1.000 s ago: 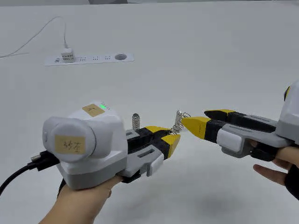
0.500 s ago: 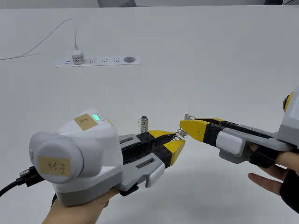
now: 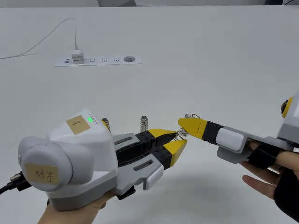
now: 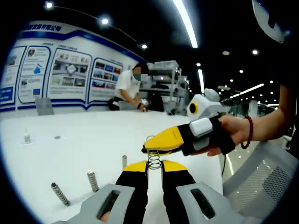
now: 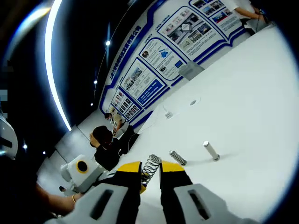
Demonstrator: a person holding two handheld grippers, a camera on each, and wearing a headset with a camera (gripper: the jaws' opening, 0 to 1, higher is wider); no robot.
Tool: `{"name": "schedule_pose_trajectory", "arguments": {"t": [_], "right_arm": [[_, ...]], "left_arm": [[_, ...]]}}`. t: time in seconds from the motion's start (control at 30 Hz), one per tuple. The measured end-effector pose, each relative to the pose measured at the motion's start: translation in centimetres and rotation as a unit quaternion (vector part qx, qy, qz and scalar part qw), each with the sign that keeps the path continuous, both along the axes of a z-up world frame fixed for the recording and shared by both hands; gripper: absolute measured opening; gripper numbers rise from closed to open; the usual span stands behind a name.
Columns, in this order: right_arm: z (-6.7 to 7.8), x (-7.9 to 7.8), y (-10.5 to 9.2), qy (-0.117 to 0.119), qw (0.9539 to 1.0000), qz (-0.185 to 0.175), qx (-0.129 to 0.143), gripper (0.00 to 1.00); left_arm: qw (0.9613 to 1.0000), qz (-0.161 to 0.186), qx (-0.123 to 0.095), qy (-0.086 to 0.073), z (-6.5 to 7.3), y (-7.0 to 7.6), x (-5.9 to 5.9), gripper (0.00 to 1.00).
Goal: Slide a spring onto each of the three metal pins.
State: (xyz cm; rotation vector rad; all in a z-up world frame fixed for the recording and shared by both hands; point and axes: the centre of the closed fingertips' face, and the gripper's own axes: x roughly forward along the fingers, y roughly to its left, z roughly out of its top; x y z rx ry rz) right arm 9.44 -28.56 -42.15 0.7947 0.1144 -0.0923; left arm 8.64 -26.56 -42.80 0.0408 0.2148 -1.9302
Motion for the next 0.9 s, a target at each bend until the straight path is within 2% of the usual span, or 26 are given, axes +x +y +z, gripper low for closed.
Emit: {"name": "schedule_pose_trajectory", "arguments": {"t": [0.07,0.23,0.3,0.4,0.53,0.67,0.73,0.83,0.9], "right_arm": [[0.2,0.1,0.1,-0.011,0.9999,0.0,0.008,0.14],[0.5,0.2,0.5,-0.021,0.9997,0.01,0.002,0.13],[0.9,0.3,0.6,-0.032,0.9994,0.013,0.007,0.12],[0.9,0.5,0.7,-0.03,0.9994,0.017,-0.004,0.12],[1.1,0.7,1.1,-0.027,0.9991,0.023,-0.021,0.12],[1.0,0.8,1.1,-0.023,0.9988,0.025,-0.035,0.11],[1.0,0.8,0.9,-0.019,0.9985,0.023,-0.045,0.11],[1.2,0.7,0.7,-0.018,0.9983,0.02,-0.052,0.11],[1.3,0.6,0.3,-0.017,0.9979,0.016,-0.061,0.11]], "left_arm": [[1.0,0.001,0.001,-0.002,0.0,0.1,0.0,0.1],[0.9999,0.002,0.002,-0.011,0.1,0.3,0.0,0.1],[0.9997,0.005,0.007,-0.021,0.1,0.5,0.2,0.1],[0.9996,0.008,0.006,-0.026,0.3,0.5,0.3,0.1],[0.9987,0.014,0.011,-0.048,0.2,0.6,0.4,0.11],[0.9981,0.017,0.016,-0.057,0.0,0.7,0.6,0.11],[0.9972,0.022,0.026,-0.066,-0.3,0.8,0.8,0.13],[0.9968,0.023,0.033,-0.07,-0.5,0.9,0.9,0.14],[0.9963,0.029,0.04,-0.07,-0.7,1.0,1.2,0.19]]}}
